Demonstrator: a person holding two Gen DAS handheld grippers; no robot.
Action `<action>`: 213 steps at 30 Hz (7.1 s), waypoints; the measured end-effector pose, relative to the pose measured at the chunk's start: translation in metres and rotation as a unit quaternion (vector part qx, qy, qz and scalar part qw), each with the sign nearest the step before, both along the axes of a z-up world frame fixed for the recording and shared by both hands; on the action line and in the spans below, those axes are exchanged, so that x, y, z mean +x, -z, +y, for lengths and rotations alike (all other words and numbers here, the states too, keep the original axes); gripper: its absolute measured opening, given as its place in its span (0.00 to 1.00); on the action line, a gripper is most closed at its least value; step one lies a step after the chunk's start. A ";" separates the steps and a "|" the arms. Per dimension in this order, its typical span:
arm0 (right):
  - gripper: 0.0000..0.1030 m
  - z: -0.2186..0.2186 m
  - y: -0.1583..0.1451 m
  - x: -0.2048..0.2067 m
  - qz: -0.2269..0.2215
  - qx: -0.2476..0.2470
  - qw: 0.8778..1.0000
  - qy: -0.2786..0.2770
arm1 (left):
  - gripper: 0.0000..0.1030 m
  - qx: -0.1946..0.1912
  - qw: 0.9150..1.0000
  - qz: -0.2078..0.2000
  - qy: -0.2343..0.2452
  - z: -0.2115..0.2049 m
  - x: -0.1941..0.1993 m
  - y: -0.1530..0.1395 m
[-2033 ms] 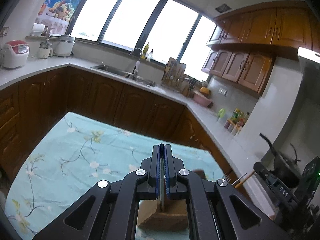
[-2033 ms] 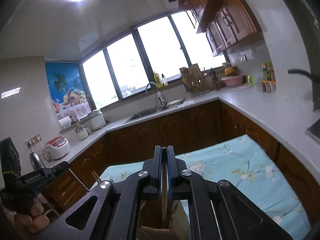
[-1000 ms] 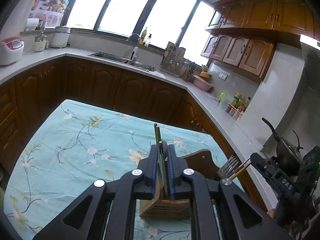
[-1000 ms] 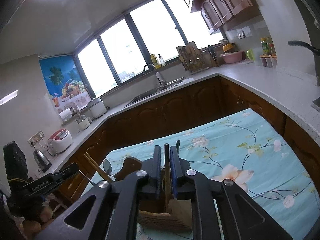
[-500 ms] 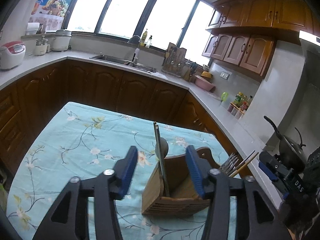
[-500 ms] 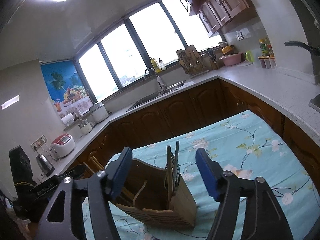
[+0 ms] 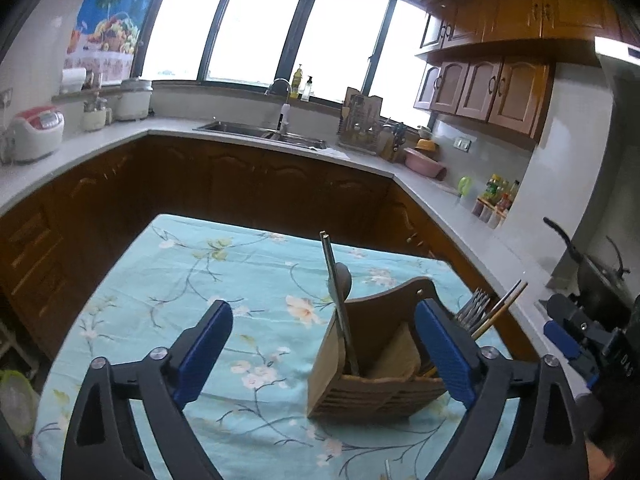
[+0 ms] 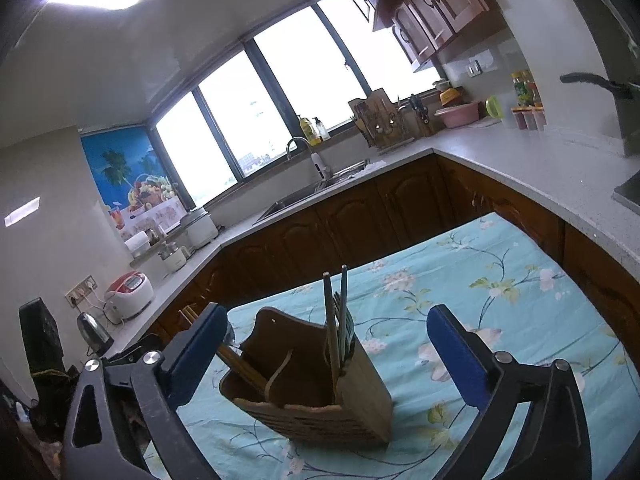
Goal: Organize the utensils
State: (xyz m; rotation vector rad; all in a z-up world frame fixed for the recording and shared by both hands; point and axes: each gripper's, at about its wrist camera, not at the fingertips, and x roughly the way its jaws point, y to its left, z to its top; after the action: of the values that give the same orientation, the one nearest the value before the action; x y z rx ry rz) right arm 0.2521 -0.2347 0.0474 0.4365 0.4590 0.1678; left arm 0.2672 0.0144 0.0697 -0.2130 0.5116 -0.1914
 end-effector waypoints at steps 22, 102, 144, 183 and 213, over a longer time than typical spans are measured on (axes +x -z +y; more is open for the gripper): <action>0.99 0.015 -0.018 -0.080 -0.022 -0.003 1.000 -0.014 | 0.97 0.034 0.999 -0.011 -0.002 0.017 -0.099 -0.015; 1.00 0.069 0.032 -0.257 -0.044 -0.153 0.987 0.005 | 0.99 0.112 0.991 -0.059 -0.035 0.045 -0.297 0.045; 1.00 0.074 0.023 -0.260 -0.053 -0.156 0.986 0.001 | 0.99 0.119 0.990 -0.062 -0.037 0.042 -0.300 0.045; 1.00 0.077 0.012 -0.263 -0.063 -0.158 0.985 0.000 | 0.99 0.121 0.990 -0.066 -0.036 0.044 -0.300 0.044; 1.00 0.074 0.015 -0.260 -0.058 -0.153 0.987 -0.001 | 0.99 0.121 0.991 -0.057 -0.027 0.039 -0.293 0.045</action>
State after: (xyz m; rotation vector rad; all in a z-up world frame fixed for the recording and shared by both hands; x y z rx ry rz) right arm -0.0076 -0.1608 0.0328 0.1250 0.3624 0.1208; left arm -0.0263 0.0531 0.0249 0.0199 0.4106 -0.0863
